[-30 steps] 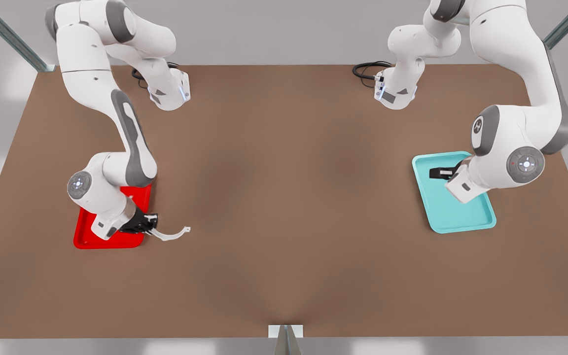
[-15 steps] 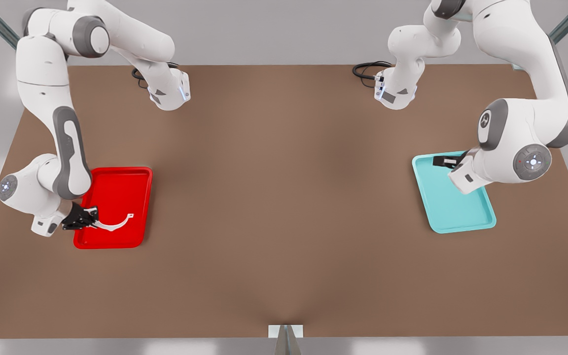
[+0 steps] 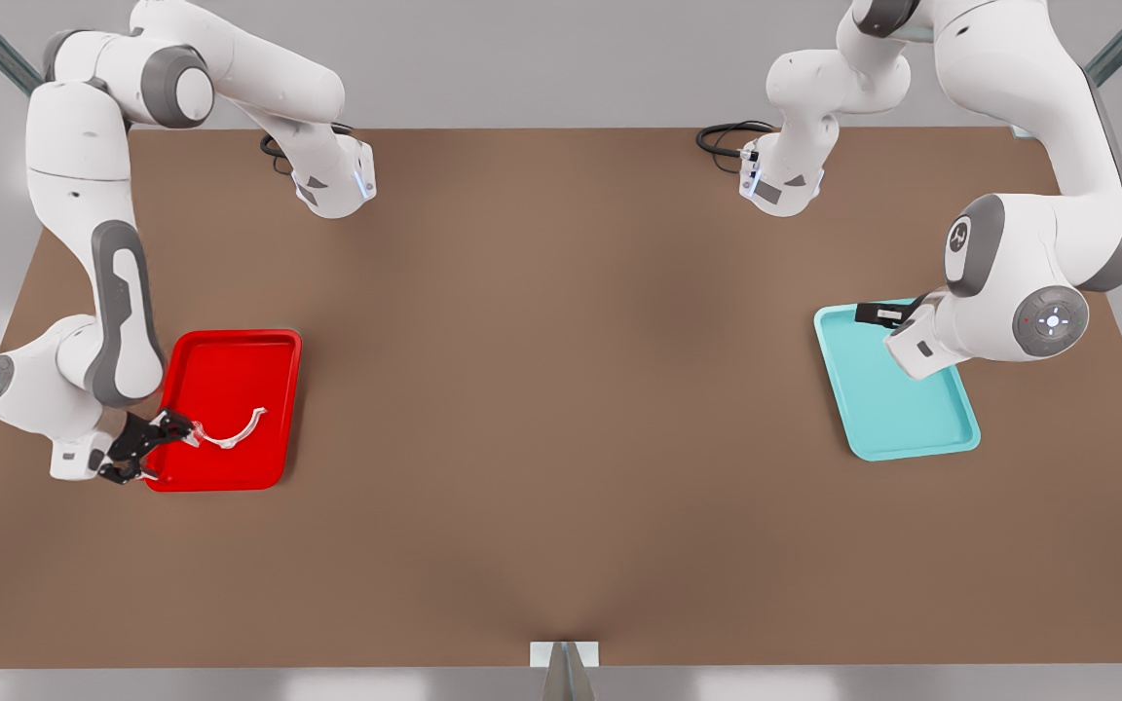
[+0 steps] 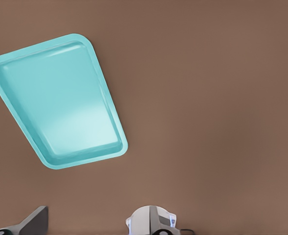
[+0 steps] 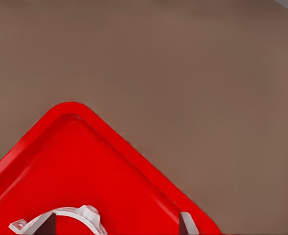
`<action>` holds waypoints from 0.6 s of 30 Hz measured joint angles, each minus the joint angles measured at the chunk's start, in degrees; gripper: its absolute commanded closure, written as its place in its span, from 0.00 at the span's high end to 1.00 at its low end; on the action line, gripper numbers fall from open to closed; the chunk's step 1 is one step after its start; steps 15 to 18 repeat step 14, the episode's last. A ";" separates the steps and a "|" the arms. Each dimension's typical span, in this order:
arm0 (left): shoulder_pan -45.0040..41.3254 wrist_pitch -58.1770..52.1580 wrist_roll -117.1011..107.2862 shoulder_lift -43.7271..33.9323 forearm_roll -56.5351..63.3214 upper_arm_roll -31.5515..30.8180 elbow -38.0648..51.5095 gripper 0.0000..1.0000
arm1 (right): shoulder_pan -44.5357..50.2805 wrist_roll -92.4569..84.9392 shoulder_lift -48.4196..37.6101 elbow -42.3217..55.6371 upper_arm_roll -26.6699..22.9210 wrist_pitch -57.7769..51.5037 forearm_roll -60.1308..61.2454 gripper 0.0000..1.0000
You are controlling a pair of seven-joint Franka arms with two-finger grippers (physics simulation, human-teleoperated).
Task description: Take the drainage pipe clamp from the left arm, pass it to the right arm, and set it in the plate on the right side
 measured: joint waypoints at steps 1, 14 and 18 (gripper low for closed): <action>-0.02 -0.23 0.08 -0.07 -0.08 0.02 0.12 1.00 | 0.49 0.20 -0.27 2.45 0.23 -1.76 0.72 1.00; 1.77 -3.90 0.85 -1.80 -0.99 -2.02 1.73 1.00 | 14.28 28.51 -22.22 8.99 0.70 -33.95 -11.32 1.00; 1.77 -3.90 0.85 -1.80 -0.99 -2.02 1.73 1.00 | 14.28 28.51 -22.22 8.99 0.70 -33.95 -11.32 1.00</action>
